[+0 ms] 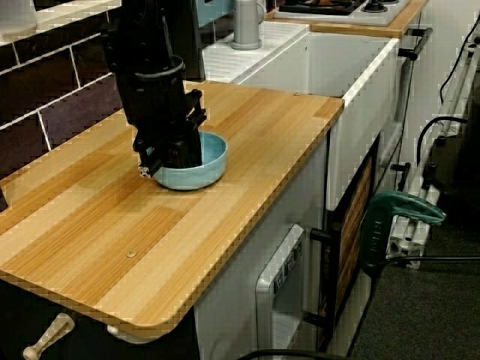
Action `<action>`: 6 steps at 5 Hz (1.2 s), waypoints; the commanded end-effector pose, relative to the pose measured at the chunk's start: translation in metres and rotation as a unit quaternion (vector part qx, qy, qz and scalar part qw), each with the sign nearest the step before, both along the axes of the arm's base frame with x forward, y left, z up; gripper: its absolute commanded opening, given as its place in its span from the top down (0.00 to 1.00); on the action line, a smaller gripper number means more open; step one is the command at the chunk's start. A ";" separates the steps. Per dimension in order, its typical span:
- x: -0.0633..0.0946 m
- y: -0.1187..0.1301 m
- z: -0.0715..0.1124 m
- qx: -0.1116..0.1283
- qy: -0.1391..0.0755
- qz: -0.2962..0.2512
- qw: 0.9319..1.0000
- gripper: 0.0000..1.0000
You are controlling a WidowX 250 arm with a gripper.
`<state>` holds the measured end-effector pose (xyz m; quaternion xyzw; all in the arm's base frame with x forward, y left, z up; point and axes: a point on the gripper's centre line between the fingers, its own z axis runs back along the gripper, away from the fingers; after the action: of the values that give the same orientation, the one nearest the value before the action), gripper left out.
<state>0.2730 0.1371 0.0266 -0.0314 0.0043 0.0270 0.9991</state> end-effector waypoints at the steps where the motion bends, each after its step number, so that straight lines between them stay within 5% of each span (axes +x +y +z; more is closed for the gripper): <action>1: 0.009 0.027 0.004 0.028 -0.016 0.010 0.999 1.00; 3: 0.018 0.044 0.008 0.026 -0.006 0.018 0.999 1.00; 6: 0.029 0.029 0.008 0.011 -0.013 0.033 0.999 1.00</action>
<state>0.3035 0.1667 0.0257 -0.0260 0.0012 0.0598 0.9979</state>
